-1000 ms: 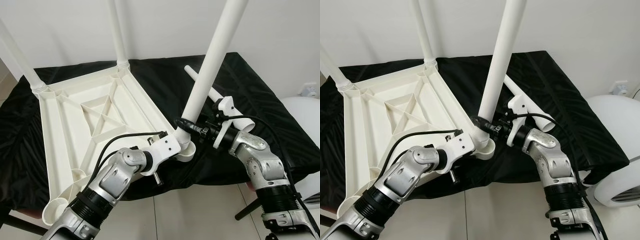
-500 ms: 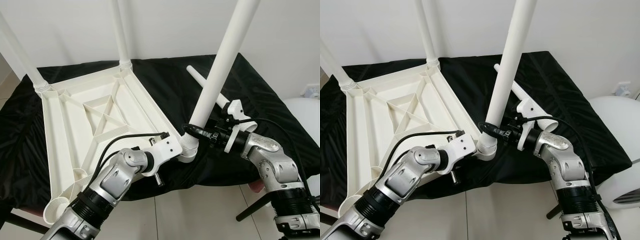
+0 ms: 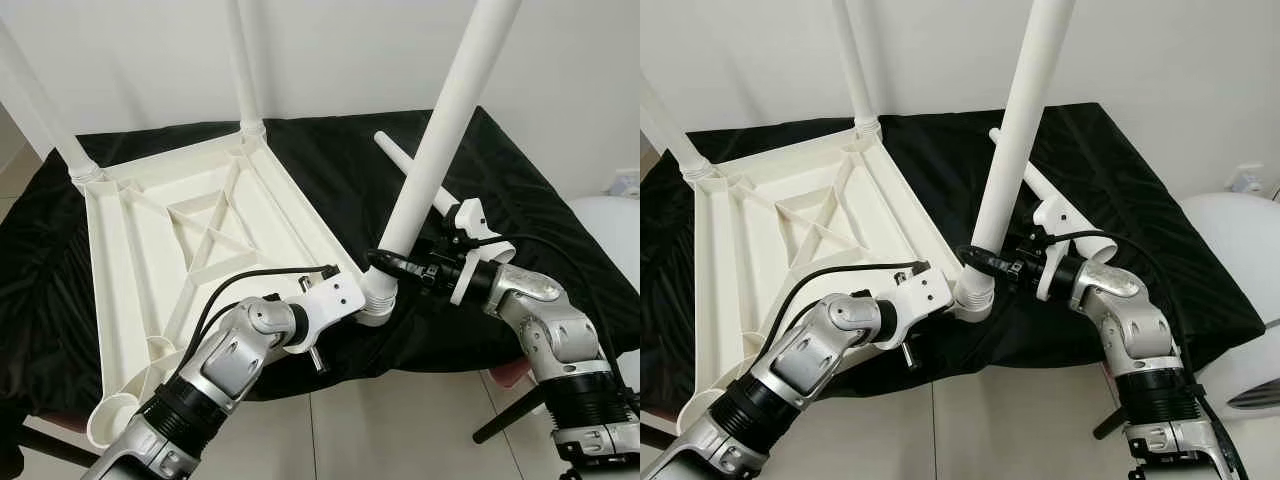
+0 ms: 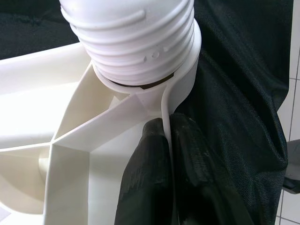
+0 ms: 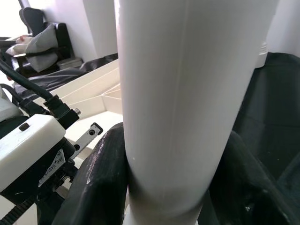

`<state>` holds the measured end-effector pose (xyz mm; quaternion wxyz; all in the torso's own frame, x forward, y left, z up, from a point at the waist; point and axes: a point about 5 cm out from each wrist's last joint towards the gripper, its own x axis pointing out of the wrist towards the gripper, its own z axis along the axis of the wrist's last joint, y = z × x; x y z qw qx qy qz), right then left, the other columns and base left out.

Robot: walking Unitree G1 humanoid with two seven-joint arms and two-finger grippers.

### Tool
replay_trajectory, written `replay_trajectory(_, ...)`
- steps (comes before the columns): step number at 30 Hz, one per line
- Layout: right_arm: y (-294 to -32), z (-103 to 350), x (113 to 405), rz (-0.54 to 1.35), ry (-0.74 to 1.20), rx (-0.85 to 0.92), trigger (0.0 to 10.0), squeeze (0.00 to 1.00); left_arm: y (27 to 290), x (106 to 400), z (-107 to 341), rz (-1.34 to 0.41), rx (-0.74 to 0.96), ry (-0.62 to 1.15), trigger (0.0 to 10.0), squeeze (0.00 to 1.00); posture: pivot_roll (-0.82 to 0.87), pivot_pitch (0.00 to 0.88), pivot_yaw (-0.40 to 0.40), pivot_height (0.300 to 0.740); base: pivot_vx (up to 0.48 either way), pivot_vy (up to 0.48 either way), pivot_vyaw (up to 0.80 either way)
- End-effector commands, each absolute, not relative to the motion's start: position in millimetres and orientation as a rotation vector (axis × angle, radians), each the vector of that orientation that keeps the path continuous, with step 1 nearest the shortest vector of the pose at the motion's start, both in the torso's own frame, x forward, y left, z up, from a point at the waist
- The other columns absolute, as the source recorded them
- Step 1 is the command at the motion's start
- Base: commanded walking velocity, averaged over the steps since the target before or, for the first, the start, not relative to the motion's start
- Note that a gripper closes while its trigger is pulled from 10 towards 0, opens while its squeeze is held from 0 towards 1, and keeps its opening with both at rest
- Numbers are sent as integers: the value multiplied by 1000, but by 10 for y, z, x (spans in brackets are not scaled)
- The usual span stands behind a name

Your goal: Building children table

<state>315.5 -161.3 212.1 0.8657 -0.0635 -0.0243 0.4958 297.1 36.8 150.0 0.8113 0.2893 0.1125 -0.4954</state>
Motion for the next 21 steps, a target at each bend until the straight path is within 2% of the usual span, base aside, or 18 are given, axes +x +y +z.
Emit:
replay_trajectory(1, -1629, 2028, 3158, 1043, 10, -142, 10000, 0, 462, 2955, 1350, -1022, 685, 298, 10000, 0, -116, 93, 58, 740, 0, 0, 0)
replay_trajectory(21, -1302, 1875, 3146, 1173, 51, -201, 10000, 0, 462, 2958, 1365, -1013, 684, 292, 10000, 0, -103, 102, 49, 740, 0, 0, 0)
